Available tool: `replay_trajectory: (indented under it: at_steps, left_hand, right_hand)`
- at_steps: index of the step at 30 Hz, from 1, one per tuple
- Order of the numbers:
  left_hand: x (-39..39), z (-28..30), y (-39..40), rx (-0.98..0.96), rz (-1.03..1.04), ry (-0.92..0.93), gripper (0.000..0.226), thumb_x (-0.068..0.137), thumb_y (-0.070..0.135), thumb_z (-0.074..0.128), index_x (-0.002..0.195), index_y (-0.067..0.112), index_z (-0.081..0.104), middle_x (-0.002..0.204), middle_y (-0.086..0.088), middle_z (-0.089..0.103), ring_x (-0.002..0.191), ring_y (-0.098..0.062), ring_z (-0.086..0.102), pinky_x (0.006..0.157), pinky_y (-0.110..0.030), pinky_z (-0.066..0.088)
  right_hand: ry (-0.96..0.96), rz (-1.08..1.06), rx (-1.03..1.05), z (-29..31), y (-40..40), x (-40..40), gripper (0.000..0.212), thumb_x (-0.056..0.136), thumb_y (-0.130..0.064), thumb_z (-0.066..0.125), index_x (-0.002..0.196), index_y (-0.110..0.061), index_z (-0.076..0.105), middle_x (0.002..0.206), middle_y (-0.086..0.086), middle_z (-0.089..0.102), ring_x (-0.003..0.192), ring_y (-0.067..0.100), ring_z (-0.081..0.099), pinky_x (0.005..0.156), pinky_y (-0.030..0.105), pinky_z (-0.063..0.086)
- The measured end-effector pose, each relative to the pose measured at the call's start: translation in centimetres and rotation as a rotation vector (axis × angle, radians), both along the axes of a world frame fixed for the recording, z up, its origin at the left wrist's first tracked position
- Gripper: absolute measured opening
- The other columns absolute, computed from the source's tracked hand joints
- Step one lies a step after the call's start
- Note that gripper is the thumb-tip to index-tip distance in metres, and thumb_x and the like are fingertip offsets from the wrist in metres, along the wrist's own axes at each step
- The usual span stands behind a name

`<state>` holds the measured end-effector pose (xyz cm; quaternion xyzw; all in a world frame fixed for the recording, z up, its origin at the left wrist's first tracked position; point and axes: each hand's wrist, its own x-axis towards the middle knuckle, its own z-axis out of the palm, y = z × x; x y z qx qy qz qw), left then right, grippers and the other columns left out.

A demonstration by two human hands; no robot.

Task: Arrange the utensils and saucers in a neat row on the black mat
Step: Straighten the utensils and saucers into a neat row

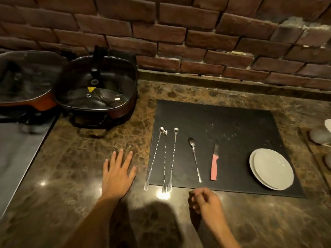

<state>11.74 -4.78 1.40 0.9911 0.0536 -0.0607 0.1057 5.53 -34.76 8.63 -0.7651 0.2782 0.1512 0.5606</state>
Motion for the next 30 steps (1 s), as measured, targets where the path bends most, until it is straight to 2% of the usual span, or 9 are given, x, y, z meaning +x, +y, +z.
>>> replay_trajectory:
  at_steps: [3,4,6,9,12,15,17,22,30]
  left_hand:
    - [0.6,-1.2,0.6,0.063,-0.051,-0.035,0.066,0.102,0.058,0.022,0.159,0.029,0.038,0.167,-0.008,0.037,0.155,-0.035,0.033,0.119,-0.066,0.03]
    - [0.6,-1.6,0.8,0.07,-0.059,-0.044,0.064,0.101,0.056,0.026,0.159,0.03,0.038,0.167,-0.007,0.038,0.154,-0.035,0.034,0.119,-0.066,0.031]
    - [0.6,-2.6,1.0,0.074,-0.066,-0.105,0.062,0.101,0.053,0.032,0.158,0.03,0.039,0.166,-0.008,0.038,0.154,-0.035,0.035,0.119,-0.066,0.026]
    - [0.6,-3.4,1.0,0.061,-0.08,-0.182,0.06,0.101,0.048,0.037,0.157,0.029,0.042,0.166,-0.01,0.039,0.153,-0.037,0.037,0.12,-0.066,0.022]
    - [0.6,-4.0,1.2,0.06,-0.091,-0.218,0.06,0.102,0.048,0.036,0.159,0.029,0.038,0.168,-0.01,0.036,0.154,-0.037,0.034,0.12,-0.066,0.021]
    - [0.5,-4.3,1.2,0.081,-0.095,-0.261,0.059,0.105,0.048,0.036,0.16,0.028,0.037,0.168,-0.01,0.035,0.153,-0.037,0.036,0.121,-0.065,0.022]
    - [0.5,-4.1,1.2,0.095,-0.096,-0.245,0.06,0.105,0.049,0.035,0.161,0.029,0.035,0.169,-0.01,0.033,0.154,-0.036,0.035,0.122,-0.065,0.021]
    - [0.7,-3.5,0.9,0.054,-0.047,-0.17,0.063,0.099,0.053,0.035,0.159,0.033,0.037,0.168,-0.007,0.036,0.154,-0.034,0.034,0.12,-0.065,0.024]
    - [0.7,-3.3,1.0,0.032,-0.04,-0.14,0.062,0.101,0.055,0.03,0.159,0.034,0.034,0.169,-0.005,0.033,0.156,-0.033,0.03,0.119,-0.066,0.024]
  right_hand:
    - [-0.008,0.092,-0.087,0.1,2.9,2.8,0.024,0.095,-0.001,0.053,0.077,-0.014,0.064,0.064,0.01,0.067,0.056,0.018,0.056,0.057,0.038,0.048]
    - [-0.022,0.119,-0.12,0.1,3.9,3.8,0.025,0.094,-0.002,0.054,0.076,-0.016,0.064,0.069,0.014,0.068,0.06,0.023,0.059,0.062,0.045,0.051]
    - [-0.043,0.169,-0.203,-0.1,6.2,5.9,0.025,0.093,-0.005,0.054,0.074,-0.018,0.063,0.073,0.015,0.069,0.07,0.032,0.065,0.07,0.05,0.054]
    - [-0.022,0.203,-0.281,-0.4,9.7,9.0,0.02,0.09,-0.007,0.05,0.078,-0.016,0.063,0.08,0.012,0.068,0.083,0.039,0.067,0.076,0.051,0.056]
    - [0.009,0.262,-0.344,-0.9,12.8,11.2,0.016,0.089,-0.011,0.046,0.083,-0.013,0.06,0.093,0.02,0.066,0.084,0.039,0.067,0.076,0.048,0.057]
    - [0.007,0.322,-0.479,-1.5,14.4,13.2,0.014,0.092,-0.016,0.052,0.087,-0.008,0.062,0.098,0.02,0.065,0.089,0.04,0.065,0.071,0.037,0.051]
    - [0.014,0.333,-0.521,-2.0,14.8,14.2,0.017,0.092,-0.02,0.057,0.083,-0.005,0.059,0.1,0.021,0.064,0.092,0.043,0.064,0.069,0.037,0.047]
    - [0.038,0.35,-0.538,-2.9,14.3,15.4,0.02,0.091,-0.022,0.062,0.077,-0.011,0.052,0.1,0.02,0.065,0.09,0.041,0.063,0.07,0.039,0.049]
    - [0.02,0.398,-0.545,-3.3,13.8,16.9,0.016,0.092,-0.02,0.06,0.093,-0.004,0.062,0.104,0.019,0.063,0.094,0.04,0.062,0.074,0.039,0.049]
